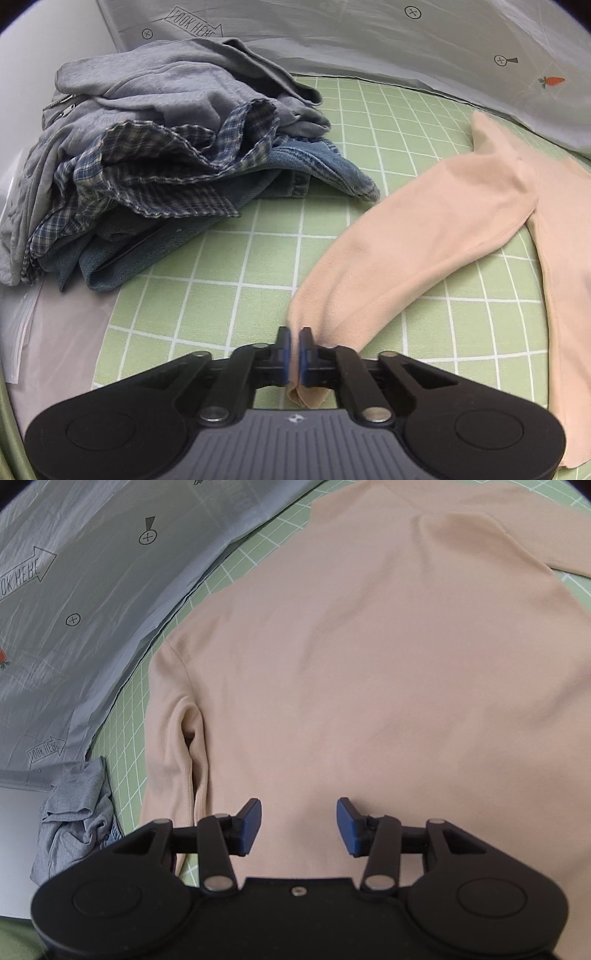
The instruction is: Fold clothes
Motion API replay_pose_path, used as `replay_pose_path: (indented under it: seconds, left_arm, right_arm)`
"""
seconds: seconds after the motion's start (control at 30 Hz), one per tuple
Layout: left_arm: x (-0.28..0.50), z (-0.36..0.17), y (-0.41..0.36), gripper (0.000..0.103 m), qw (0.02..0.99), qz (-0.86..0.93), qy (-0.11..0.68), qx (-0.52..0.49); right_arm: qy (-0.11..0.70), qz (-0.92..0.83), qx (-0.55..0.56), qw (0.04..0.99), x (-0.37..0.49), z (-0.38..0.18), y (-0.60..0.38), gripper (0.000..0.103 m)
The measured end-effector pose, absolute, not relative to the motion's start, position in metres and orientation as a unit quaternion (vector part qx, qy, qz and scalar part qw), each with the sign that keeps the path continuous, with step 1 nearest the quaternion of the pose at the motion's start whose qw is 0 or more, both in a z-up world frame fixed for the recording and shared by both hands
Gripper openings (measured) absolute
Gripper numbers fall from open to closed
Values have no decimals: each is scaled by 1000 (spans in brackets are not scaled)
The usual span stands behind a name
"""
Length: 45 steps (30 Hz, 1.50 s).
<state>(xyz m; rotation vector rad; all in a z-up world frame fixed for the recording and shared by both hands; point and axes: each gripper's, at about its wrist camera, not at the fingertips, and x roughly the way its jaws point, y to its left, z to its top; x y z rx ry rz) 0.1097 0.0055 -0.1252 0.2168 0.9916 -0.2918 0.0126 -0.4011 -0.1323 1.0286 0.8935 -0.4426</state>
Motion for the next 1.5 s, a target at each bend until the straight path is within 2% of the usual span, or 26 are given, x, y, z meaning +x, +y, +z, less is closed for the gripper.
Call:
replay_pose_path:
  seconds: [0.27,0.3,0.37,0.4,0.43,0.57,0.63,0.7,0.8,1.0,1.07,1.13,1.17,1.2,1.23,1.27,1.3,1.37,1.5]
  left_arm:
    - [111,-88,34,4,910,-40,402,94]
    - [112,-91,38,9,908,-21,410,86]
    - [110,-94,43,10,901,-1,427,76]
    - [109,-96,46,17,897,7,436,71]
    - [105,-94,45,27,897,6,437,64]
    - [86,-85,35,44,902,-28,429,44]
    - [78,-83,18,51,900,-63,428,57]
    - [69,-81,-2,56,893,-104,433,64]
    - [54,-83,-34,61,877,-169,446,59]
    - [22,-104,-99,63,839,-240,489,25]
    - [11,-113,-118,63,832,-238,500,32]
    - [1,-121,-136,60,829,-228,509,44]
    - [-4,-125,-143,58,829,-218,512,52]
    - [-9,-127,-147,46,829,-211,515,56]
    - [-15,-129,-151,28,827,-207,519,54]
    - [-20,-131,-153,17,825,-202,525,52]
    - [-24,-132,-154,8,825,-195,528,51]
    - [-33,-134,-157,5,826,-181,531,51]
    - [-49,-133,-155,3,831,-153,534,30]
  right_arm:
    - [387,-241,456,764,-19,-119,-413,47]
    - [385,-247,453,765,-25,-118,-415,47]
    - [380,-262,446,767,-38,-116,-420,47]
    - [378,-269,442,767,-44,-115,-422,49]
    - [377,-280,436,768,-51,-113,-425,53]
    - [379,-330,386,774,-82,-105,-435,65]
    - [386,-357,350,775,-98,-103,-439,79]
    - [394,-383,309,776,-114,-102,-443,83]
    - [410,-403,278,769,-135,-105,-456,83]
    - [431,-375,267,776,-169,-110,-482,82]
    - [445,-350,252,785,-169,-113,-486,76]
    - [459,-319,238,794,-167,-116,-489,54]
    - [467,-302,229,799,-167,-117,-488,47]
    - [474,-285,219,804,-166,-118,-487,32]
    - [480,-267,208,809,-165,-119,-486,21]
    - [484,-252,194,815,-165,-120,-484,19]
    - [486,-237,178,822,-165,-120,-481,11]
    - [489,-214,156,831,-167,-119,-478,6]
    - [495,-178,132,840,-171,-118,-479,4]
